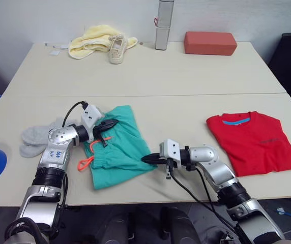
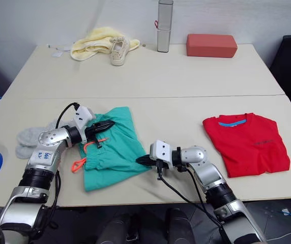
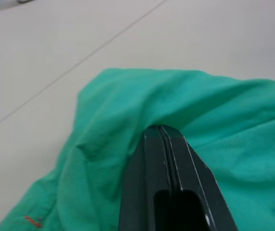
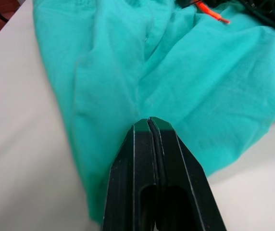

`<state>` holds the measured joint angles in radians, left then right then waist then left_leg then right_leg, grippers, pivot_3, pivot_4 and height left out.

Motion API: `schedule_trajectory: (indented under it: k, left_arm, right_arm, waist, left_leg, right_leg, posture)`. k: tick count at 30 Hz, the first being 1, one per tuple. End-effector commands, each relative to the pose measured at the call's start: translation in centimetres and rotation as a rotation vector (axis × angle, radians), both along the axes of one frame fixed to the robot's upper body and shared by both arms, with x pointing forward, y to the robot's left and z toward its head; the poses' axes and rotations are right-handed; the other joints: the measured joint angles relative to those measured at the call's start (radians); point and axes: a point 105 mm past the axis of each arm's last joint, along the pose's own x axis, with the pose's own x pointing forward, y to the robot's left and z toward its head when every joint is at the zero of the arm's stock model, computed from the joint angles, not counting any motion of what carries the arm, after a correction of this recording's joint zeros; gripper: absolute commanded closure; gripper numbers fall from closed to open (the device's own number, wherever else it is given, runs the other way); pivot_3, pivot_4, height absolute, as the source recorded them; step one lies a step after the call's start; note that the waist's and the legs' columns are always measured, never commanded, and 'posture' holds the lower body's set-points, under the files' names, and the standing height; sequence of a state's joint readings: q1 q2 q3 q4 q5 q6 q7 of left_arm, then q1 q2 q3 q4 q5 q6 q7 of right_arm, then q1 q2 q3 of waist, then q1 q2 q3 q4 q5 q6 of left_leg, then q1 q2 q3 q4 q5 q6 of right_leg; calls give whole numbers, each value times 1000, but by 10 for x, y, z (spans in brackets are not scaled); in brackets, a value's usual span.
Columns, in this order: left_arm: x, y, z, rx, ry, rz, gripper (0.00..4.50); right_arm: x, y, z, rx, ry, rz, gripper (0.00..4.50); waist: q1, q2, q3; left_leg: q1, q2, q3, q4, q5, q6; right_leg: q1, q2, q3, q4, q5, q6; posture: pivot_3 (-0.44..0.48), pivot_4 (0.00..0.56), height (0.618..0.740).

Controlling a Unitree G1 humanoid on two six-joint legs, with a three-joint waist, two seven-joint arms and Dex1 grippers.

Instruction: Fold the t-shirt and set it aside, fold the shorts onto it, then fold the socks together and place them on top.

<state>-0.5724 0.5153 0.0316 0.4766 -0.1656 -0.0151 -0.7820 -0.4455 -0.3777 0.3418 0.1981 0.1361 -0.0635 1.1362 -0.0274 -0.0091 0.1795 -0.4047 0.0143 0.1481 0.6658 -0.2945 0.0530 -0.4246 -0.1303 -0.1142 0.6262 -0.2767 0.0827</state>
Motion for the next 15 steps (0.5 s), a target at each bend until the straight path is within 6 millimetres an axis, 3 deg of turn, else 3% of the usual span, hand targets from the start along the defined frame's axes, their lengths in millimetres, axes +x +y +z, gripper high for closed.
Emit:
schedule_trajectory:
  k: [1, 7, 11, 15]
  left_arm:
    - [1, 10, 16, -66, -83, 34, 4500]
    - [-32, 5, 44, -185, -119, -157, 4500]
    - [-64, 8, 35, -119, -46, -257, 4500]
    - [-77, 10, 21, -103, 19, -231, 4500]
  right_arm:
    - [-2, -6, 5, 20, -3, -4, 4488]
    - [-5, -5, 34, 174, 16, 33, 4488]
    - [8, 6, 52, 232, 8, -21, 4488]
    - [22, 23, 48, 208, 12, -97, 4488]
  waist:
    - [0, 0, 0]
    - [-2, 0, 0]
    - [-10, 0, 0]
    - [-5, 0, 0]
  left_leg:
    - [0, 0, 0, 0, 0, 0]
    - [0, 0, 0, 0, 0, 0]
    - [0, 1, 0, 0, 0, -1]
    - [1, 1, -1, -1, 0, -2]
  right_leg:
    - [0, 0, 0, 0, 0, 0]
    - [0, 0, 0, 0, 0, 0]
    - [0, 0, 1, 0, 0, 0]
    - [-1, 0, 0, 0, 0, -1]
  posture:
    - [0, 150, 740]
    - [0, 150, 740]
    - [0, 150, 740]
    - [0, 150, 740]
